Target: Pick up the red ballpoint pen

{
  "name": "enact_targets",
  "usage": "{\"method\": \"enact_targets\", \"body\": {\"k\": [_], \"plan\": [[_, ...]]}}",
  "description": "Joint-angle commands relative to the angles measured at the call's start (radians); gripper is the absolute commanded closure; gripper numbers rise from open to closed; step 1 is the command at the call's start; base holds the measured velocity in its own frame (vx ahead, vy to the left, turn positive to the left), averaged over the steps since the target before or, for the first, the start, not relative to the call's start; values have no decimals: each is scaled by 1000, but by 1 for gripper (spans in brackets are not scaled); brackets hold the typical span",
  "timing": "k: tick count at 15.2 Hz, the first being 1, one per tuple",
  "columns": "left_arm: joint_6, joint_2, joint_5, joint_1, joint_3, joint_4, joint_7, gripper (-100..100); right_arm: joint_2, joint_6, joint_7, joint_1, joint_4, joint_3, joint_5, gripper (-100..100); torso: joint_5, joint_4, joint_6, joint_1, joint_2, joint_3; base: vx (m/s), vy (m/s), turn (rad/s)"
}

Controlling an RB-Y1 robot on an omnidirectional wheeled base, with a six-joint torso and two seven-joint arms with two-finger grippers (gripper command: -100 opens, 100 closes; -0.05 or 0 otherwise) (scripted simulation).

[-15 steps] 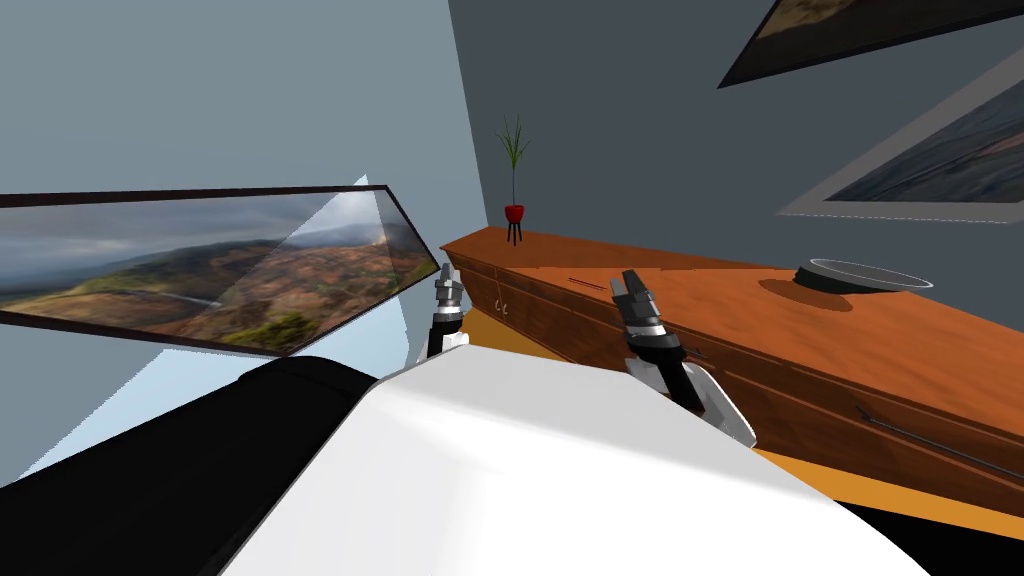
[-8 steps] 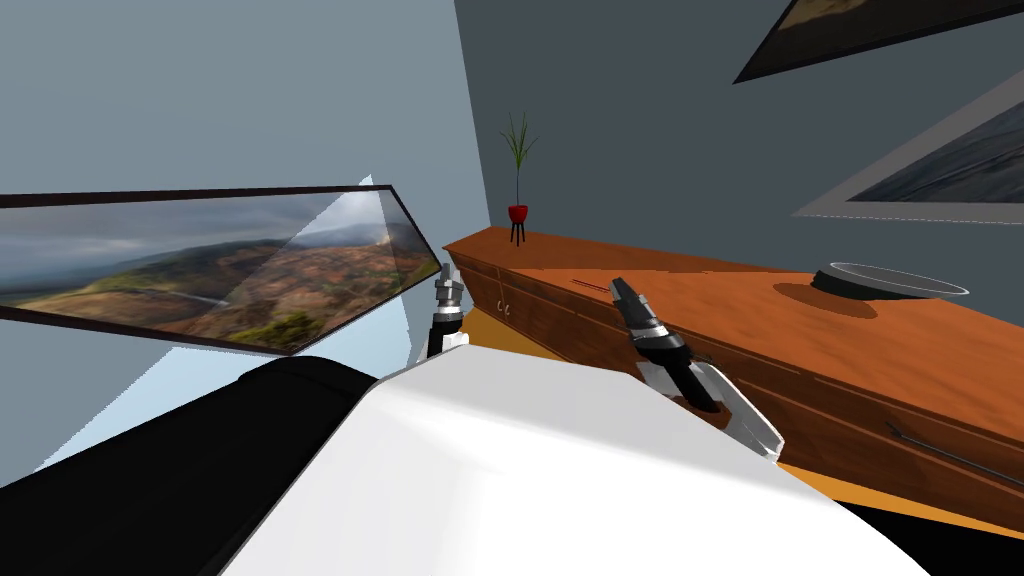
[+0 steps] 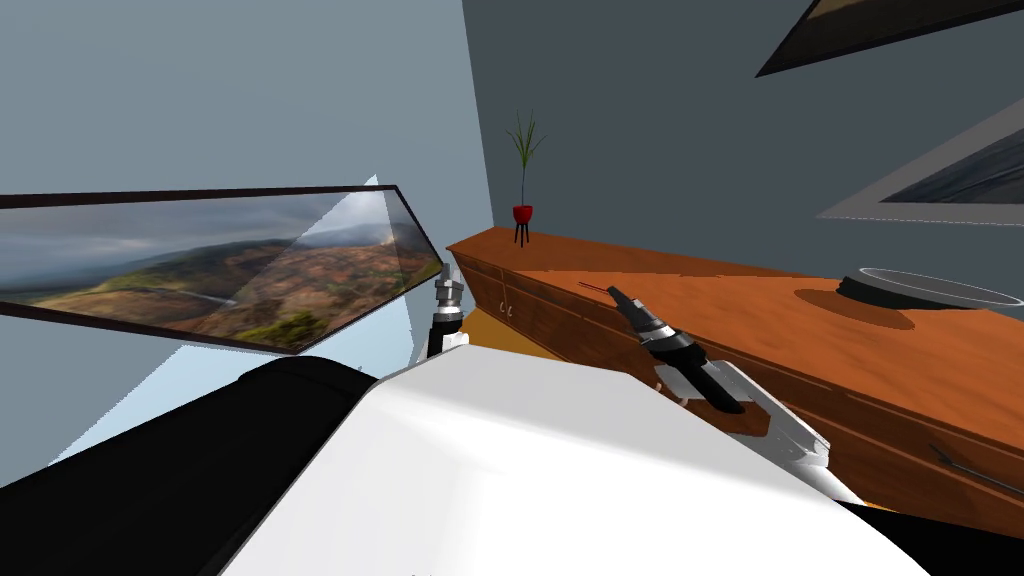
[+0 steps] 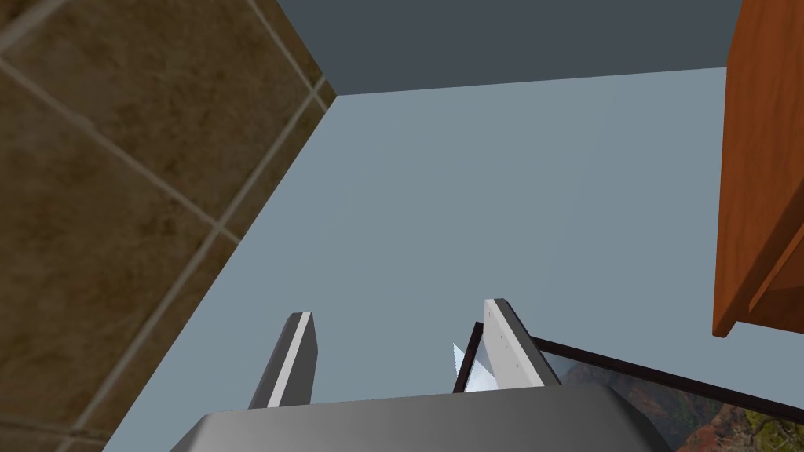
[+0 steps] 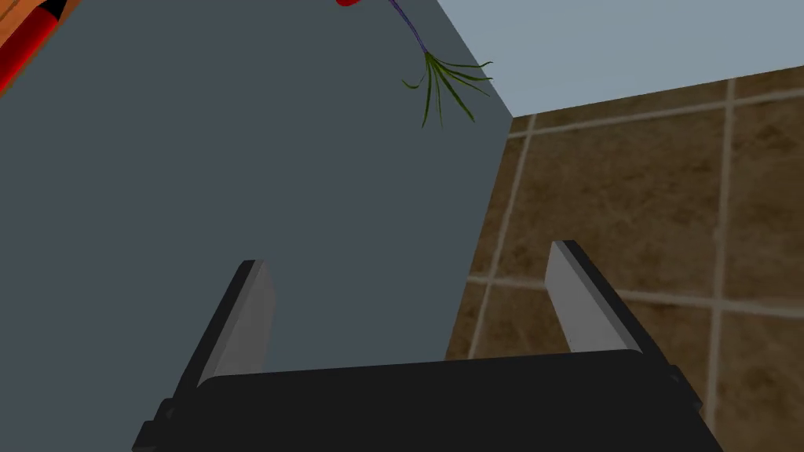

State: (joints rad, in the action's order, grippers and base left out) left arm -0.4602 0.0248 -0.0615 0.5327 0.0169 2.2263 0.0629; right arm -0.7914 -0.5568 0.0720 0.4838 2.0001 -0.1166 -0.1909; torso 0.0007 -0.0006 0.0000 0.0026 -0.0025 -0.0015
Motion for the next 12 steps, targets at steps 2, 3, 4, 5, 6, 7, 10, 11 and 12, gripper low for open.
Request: {"method": "enact_targets", "body": {"k": [2, 3, 4, 5, 6, 7, 10, 11, 12], "plan": [[0, 0, 0, 0, 0, 0, 0, 0, -73, -23, -10, 9, -43, -6, -19, -100, 0, 0, 0, 0, 0, 0, 33, 39, 39], [0, 0, 0, 0, 0, 0, 0, 0, -96, -23, -10, 9, -43, -6, -19, -100, 0, 0, 0, 0, 0, 0, 24, 31, 17], [0, 0, 0, 0, 0, 0, 0, 0, -99, -23, -10, 9, -43, -6, -19, -100, 0, 0, 0, 0, 0, 0, 11, 16, 3], [0, 0, 0, 0, 0, 0, 0, 0, -134, -44, -18, 14, -84, -9, -35, -100, 0, 0, 0, -1, 1, 0, 18, 31, 46], [0, 0, 0, 0, 0, 0, 0, 0, -155, -44, -18, 14, -84, -9, -35, -100, 0, 0, 0, -1, 1, 1, 27, 41, 50], [0, 0, 0, 0, 0, 0, 0, 0, -172, -44, -18, 14, -84, -9, -35, -100, 0, 0, 0, 0, 1, 0, 25, 30, 19], [0, 0, 0, 0, 0, 0, 0, 0, -245, -65, -26, 20, -126, -12, -53, -100, 0, 0, 0, 0, 0, 0, 33, 36, 41], [0, 0, 0, 0, 0, 0, 0, 0, -270, -86, -35, 26, -168, -14, -71, -100, 0, 0, 0, 0, 0, 0, 37, 33, 53], [0, 0, 0, 0, 0, 0, 0, 0, -293, -86, -35, 26, -168, -14, -71, -100, 0, 0, 0, 0, 0, 0, 42, 41, 50]]}}
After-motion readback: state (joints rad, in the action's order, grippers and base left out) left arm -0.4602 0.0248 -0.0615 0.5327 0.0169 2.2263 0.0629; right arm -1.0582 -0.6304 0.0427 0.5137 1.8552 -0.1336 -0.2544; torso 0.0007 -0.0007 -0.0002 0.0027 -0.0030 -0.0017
